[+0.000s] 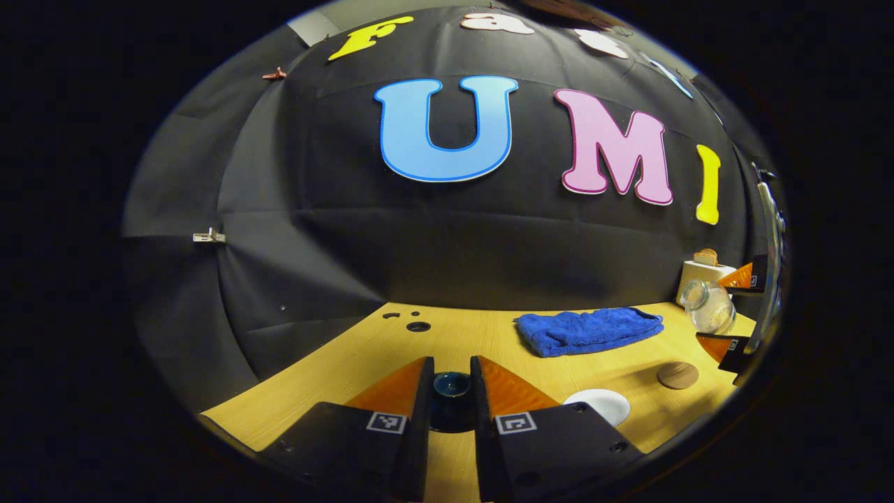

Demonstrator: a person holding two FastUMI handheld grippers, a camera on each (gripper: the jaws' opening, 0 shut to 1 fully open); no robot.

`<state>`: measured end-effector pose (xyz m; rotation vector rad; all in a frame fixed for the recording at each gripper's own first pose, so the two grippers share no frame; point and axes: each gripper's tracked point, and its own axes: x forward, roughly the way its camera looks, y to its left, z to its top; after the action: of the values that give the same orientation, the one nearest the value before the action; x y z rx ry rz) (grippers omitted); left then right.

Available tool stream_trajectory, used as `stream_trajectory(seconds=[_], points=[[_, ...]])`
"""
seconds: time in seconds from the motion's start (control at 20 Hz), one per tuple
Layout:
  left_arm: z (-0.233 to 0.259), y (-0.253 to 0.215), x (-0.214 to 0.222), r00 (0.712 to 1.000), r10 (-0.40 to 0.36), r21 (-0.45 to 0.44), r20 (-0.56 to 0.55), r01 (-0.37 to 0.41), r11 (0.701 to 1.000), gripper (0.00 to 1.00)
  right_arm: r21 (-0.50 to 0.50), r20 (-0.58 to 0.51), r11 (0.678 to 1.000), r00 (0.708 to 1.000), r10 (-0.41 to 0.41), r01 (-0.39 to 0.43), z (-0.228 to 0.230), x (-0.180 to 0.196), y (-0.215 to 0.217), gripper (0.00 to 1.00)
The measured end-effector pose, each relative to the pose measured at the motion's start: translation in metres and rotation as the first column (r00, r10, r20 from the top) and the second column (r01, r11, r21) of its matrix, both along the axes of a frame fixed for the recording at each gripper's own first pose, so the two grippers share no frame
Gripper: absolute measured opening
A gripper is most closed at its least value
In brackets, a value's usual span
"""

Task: Open the teacup lid with one hand, grasp the water bottle and pour water into the teacup with the other hand; after pouring, place the water bottle on the coaster and then close the teacup lid.

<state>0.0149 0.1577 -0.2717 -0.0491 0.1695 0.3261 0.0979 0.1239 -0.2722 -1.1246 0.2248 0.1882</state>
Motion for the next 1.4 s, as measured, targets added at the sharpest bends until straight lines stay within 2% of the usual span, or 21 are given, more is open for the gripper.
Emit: stream_trajectory(seconds=[0.35, 0.8, 1.05, 1.1, 1.25, 1.35, 1.4], points=[[-0.006, 0.009, -0.005, 1.0, 0.022, -0.017, -0.005, -0.022, 1.0, 0.32, -0.166, 0.027, 0.983, 0.996, 0.088, -0.082, -0.002, 0.004, 0.019, 0.75], [-0.013, 0.013, -0.008, 0.999, 0.031, -0.011, -0.019, -0.031, 0.999, 0.32, -0.348, 0.062, 0.92, 0.975, 0.214, -0.179, -0.001, 0.009, 0.038, 0.75], [-0.016, 0.011, -0.008, 0.999, 0.023, -0.008, -0.022, -0.023, 1.0, 0.32, -0.399, 0.065, 0.891, 0.963, 0.261, -0.214, -0.003, 0.013, 0.046, 0.74], [-0.016, 0.01, -0.009, 0.999, 0.021, -0.012, -0.024, -0.022, 1.0, 0.28, -0.406, 0.066, 0.887, 0.962, 0.266, -0.218, -0.003, 0.013, 0.047, 0.75], [-0.018, 0.008, -0.009, 1.0, 0.017, -0.025, -0.024, -0.018, 1.0, 0.32, -0.427, 0.072, 0.875, 0.956, 0.285, -0.229, -0.002, 0.014, 0.051, 0.74], [-0.017, 0.008, -0.008, 1.0, 0.019, -0.028, -0.023, -0.02, 0.999, 0.29, -0.439, 0.079, 0.867, 0.951, 0.298, -0.235, 0.0, 0.018, 0.053, 0.74], [-0.02, 0.008, -0.008, 0.999, 0.02, -0.029, -0.025, -0.021, 0.999, 0.32, -0.441, 0.083, 0.864, 0.948, 0.308, -0.242, 0.001, 0.019, 0.054, 0.75]])
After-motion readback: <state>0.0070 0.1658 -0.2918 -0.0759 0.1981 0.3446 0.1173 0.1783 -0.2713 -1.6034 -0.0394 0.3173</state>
